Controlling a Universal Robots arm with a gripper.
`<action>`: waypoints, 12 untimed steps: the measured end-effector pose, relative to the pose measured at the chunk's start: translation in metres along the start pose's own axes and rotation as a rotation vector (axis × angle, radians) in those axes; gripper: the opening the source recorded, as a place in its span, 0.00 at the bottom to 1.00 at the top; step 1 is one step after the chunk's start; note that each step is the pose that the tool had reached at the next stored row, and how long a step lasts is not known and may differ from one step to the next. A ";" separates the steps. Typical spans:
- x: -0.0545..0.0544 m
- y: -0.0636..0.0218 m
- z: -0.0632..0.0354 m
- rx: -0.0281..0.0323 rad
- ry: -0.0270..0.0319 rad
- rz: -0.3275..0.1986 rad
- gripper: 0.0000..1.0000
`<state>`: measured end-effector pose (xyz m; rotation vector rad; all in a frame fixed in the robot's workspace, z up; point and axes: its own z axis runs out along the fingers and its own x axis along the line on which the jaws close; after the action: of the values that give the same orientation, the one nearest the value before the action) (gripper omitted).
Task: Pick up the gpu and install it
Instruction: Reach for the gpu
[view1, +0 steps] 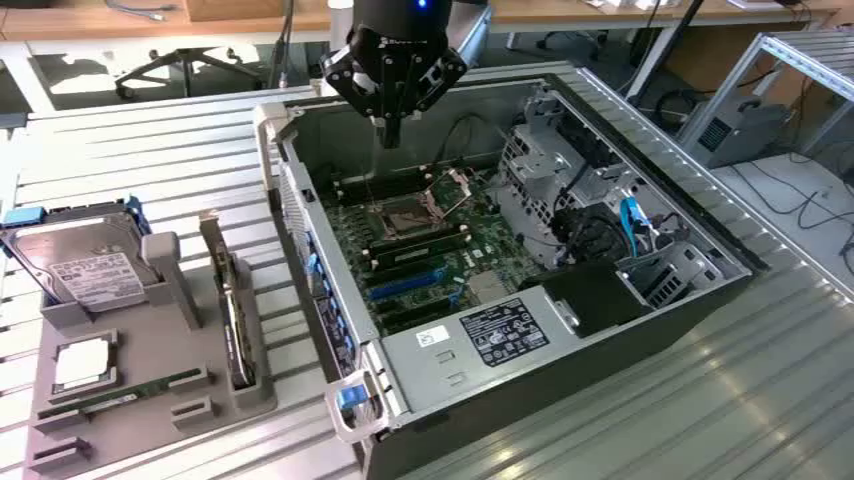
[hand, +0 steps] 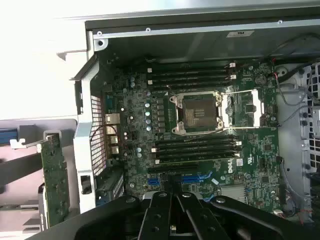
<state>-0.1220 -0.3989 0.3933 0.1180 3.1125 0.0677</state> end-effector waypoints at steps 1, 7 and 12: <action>0.000 0.0000 0.0000 0.0000 0.0000 0.000 0.11; 0.002 -0.0002 -0.0001 0.0000 -0.0001 0.000 0.11; 0.003 -0.0003 -0.0001 0.0000 -0.0001 0.000 0.11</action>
<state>-0.1254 -0.3989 0.3933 0.1181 3.1124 0.0676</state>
